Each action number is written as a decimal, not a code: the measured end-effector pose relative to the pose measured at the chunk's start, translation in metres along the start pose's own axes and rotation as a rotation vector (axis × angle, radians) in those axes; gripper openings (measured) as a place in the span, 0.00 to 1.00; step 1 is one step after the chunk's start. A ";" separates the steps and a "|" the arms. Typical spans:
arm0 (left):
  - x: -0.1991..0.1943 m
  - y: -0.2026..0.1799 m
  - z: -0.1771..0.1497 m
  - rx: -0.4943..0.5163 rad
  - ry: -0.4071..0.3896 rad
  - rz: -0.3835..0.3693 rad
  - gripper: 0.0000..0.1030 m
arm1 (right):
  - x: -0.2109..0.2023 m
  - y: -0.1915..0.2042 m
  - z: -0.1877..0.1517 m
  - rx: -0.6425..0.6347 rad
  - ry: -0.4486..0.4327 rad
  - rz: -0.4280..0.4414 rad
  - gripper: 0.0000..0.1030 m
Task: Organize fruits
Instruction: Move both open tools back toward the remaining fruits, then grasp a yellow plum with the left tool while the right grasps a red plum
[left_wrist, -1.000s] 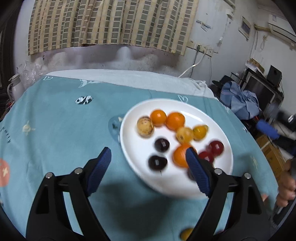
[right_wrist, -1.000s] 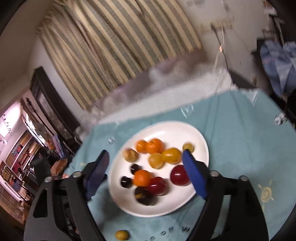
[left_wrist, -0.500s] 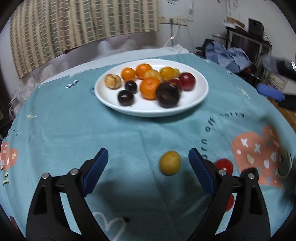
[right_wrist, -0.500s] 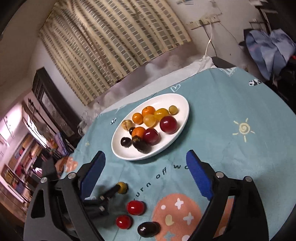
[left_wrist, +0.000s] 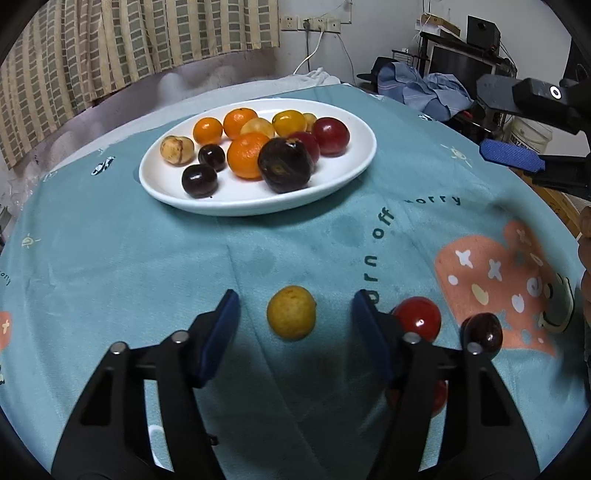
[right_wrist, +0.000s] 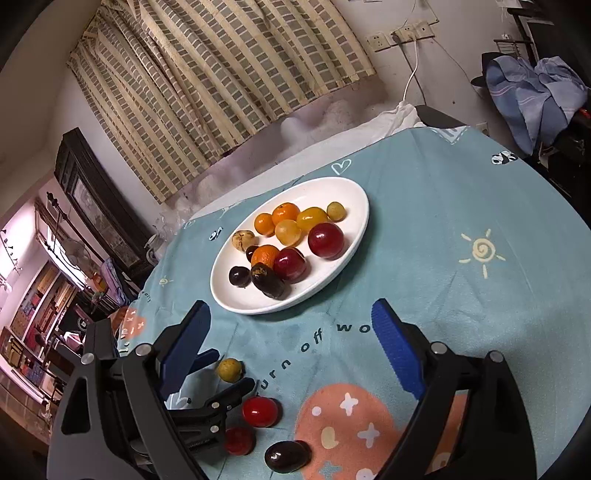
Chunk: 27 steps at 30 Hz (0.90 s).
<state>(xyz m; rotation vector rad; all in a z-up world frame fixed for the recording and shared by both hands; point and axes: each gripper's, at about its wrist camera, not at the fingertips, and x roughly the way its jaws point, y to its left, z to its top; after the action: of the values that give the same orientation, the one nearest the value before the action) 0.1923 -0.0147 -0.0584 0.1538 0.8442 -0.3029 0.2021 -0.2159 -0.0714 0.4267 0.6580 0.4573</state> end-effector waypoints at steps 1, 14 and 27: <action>0.002 0.001 0.000 -0.003 0.008 -0.012 0.57 | 0.001 0.000 0.000 0.001 0.003 -0.002 0.87; -0.005 0.055 -0.002 -0.177 -0.009 0.006 0.26 | 0.013 0.018 -0.011 -0.112 0.059 -0.025 0.86; -0.001 0.073 -0.004 -0.228 0.005 0.074 0.26 | 0.050 0.054 -0.066 -0.415 0.272 -0.093 0.51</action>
<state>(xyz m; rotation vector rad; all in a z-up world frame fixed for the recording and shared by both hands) 0.2123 0.0559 -0.0593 -0.0263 0.8698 -0.1353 0.1790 -0.1298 -0.1148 -0.0605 0.8185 0.5536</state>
